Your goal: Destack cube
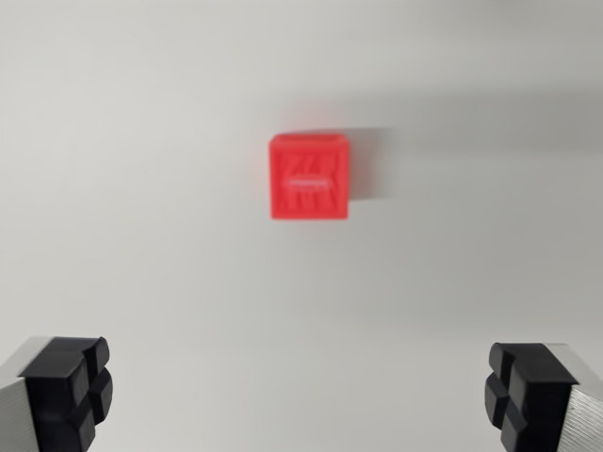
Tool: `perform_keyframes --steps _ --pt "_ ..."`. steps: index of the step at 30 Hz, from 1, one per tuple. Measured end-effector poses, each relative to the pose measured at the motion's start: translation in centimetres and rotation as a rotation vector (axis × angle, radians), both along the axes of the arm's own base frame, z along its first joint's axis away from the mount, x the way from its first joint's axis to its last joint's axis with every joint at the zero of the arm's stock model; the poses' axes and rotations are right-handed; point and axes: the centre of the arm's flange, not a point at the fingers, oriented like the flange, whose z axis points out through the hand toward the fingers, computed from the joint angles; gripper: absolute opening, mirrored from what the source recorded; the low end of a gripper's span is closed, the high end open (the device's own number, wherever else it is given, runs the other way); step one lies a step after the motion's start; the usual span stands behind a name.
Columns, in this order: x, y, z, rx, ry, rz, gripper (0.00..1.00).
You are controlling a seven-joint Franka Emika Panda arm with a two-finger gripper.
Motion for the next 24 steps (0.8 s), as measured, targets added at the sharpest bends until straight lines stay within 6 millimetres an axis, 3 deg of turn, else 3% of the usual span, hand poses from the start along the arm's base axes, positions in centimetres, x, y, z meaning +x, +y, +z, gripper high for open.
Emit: perform_keyframes --steps 14,24 --pt "0.0 -0.1 2.9 0.001 0.001 -0.001 1.00" --pt "0.0 -0.1 3.4 0.002 0.003 -0.001 1.00"
